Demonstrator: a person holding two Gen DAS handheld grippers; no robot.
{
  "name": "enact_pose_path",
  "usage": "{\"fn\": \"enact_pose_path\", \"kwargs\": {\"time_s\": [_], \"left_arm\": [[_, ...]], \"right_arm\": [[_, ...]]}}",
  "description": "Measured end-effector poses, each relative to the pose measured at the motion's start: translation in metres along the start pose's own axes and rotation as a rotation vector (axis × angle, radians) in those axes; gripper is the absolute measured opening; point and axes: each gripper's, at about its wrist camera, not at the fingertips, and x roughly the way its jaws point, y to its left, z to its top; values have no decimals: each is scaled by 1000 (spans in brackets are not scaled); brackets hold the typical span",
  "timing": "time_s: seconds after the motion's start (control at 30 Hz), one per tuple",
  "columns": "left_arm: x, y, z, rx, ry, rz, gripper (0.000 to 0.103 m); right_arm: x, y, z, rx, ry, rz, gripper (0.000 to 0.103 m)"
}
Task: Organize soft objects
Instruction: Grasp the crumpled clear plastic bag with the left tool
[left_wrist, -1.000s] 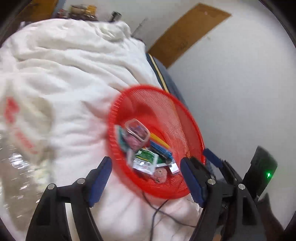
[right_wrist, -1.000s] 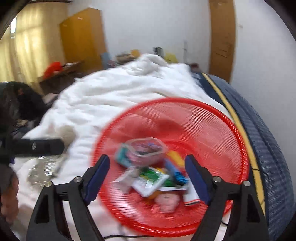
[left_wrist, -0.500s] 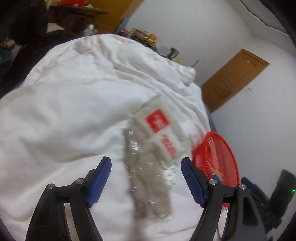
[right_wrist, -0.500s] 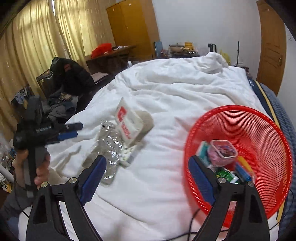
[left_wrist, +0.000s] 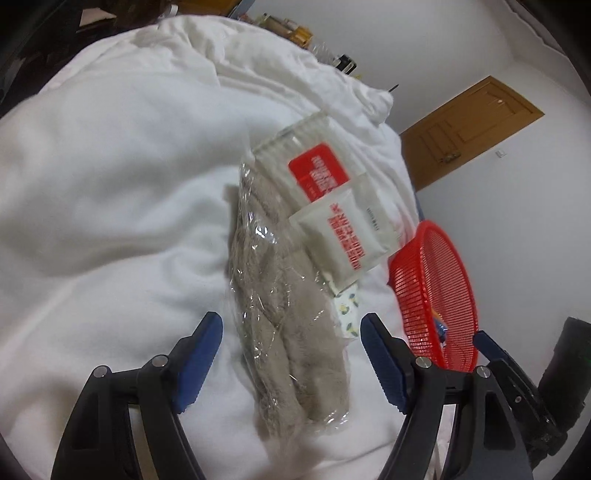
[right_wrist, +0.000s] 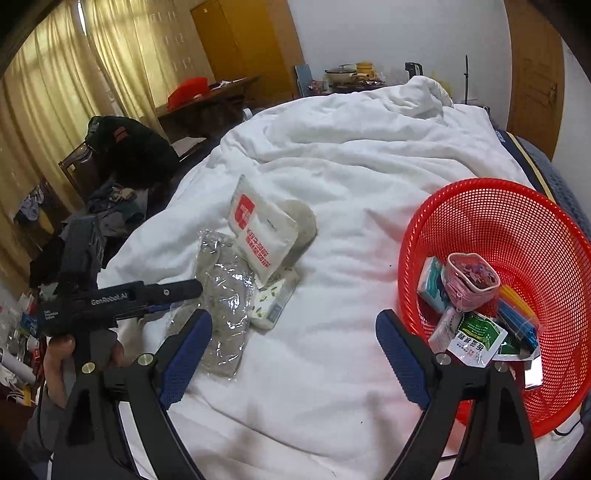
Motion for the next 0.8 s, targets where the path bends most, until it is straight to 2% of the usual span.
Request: {"fn": "enact_pose_path", "kwargs": {"time_s": [0.03, 0.07, 0.1, 0.17, 0.3, 0.43, 0.53, 0.67, 0.8], "left_arm": [[4, 0, 0, -3, 12, 6, 68], [7, 0, 1, -5, 17, 8, 52], [10, 0, 1, -8, 19, 7, 44], [16, 1, 0, -9, 46, 15, 14], [22, 5, -5, -19, 96, 7, 8], [8, 9, -8, -19, 78, -4, 6], [-8, 16, -9, -45, 46, -39, 6], [-23, 25, -9, -49, 17, -34, 6], [-27, 36, -9, -74, 24, -50, 6]], "right_arm": [[2, -1, 0, 3, 3, 5, 90], [2, -1, -1, 4, 5, 7, 90], [3, 0, -1, 3, 7, 7, 90], [6, 2, -1, -7, 14, 5, 90], [13, 10, -1, -40, 33, -11, 90], [25, 31, 8, -142, 67, -49, 90], [35, 44, 23, -183, 89, -73, 90], [61, 69, 48, -236, 132, -99, 90], [98, 91, 62, -252, 186, -104, 90]]}}
